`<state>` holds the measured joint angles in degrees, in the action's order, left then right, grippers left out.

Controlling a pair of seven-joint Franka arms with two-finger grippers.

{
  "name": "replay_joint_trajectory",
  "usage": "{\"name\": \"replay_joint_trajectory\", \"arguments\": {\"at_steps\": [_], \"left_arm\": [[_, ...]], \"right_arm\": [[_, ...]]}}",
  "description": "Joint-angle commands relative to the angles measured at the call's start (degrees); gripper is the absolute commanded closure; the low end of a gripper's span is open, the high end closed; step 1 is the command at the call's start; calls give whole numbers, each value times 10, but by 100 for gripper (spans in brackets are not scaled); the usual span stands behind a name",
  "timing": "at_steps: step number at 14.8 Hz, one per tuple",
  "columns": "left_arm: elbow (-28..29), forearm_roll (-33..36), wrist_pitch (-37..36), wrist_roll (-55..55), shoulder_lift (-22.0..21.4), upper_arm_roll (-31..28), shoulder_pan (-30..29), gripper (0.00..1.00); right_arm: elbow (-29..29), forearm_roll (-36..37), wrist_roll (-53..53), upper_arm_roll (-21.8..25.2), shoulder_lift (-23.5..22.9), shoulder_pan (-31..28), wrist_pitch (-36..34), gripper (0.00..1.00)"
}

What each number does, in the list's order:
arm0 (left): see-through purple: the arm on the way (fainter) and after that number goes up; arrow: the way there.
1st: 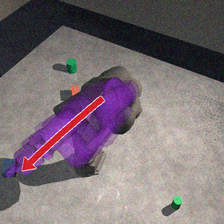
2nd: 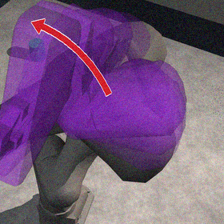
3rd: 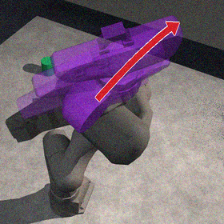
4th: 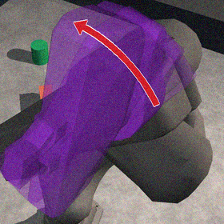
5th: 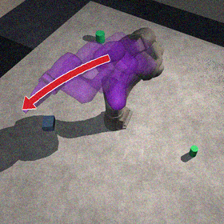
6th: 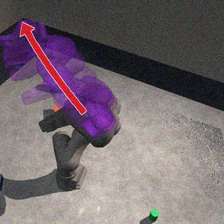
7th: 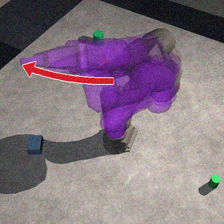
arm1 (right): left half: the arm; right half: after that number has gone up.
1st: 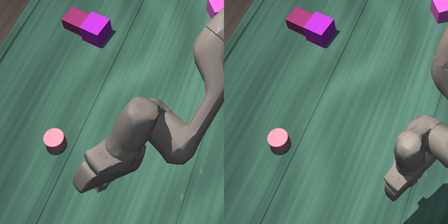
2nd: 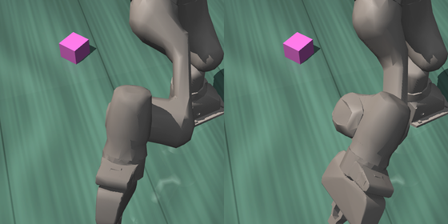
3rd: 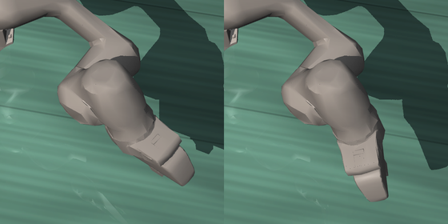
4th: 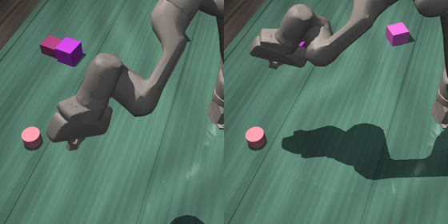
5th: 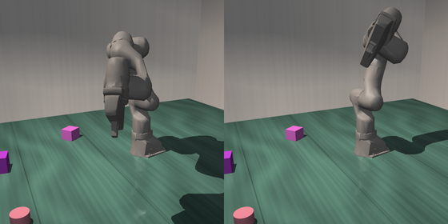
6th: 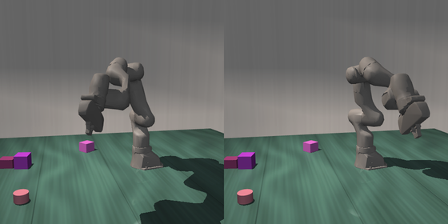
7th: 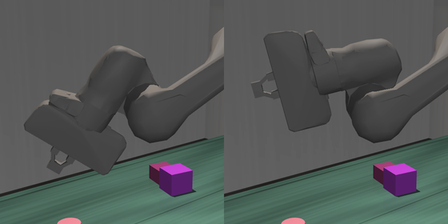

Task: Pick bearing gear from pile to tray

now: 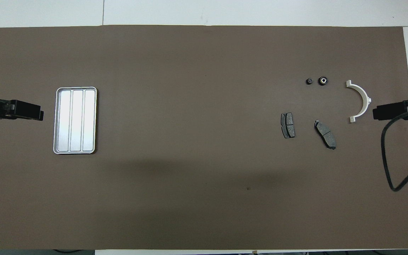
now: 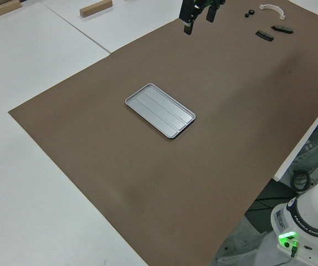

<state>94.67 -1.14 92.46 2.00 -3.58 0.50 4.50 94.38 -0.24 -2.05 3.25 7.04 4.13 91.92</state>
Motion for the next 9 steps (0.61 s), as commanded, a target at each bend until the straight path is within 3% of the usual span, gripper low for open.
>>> {"name": "replay_joint_trajectory", "arguments": {"at_steps": [1,5,9], "left_arm": [[9,-6,1,1,-9,-3,3,0],[10,-6,1,1,-9,-3,2,0],[10,-5,1,1,-9,-3,2,0]], "right_arm": [[17,2,-4,-3,11,-5,0,0],[62,4,120,-3,-9,0,64,0],[70,6,204,-3,-83,2,136,0]]}}
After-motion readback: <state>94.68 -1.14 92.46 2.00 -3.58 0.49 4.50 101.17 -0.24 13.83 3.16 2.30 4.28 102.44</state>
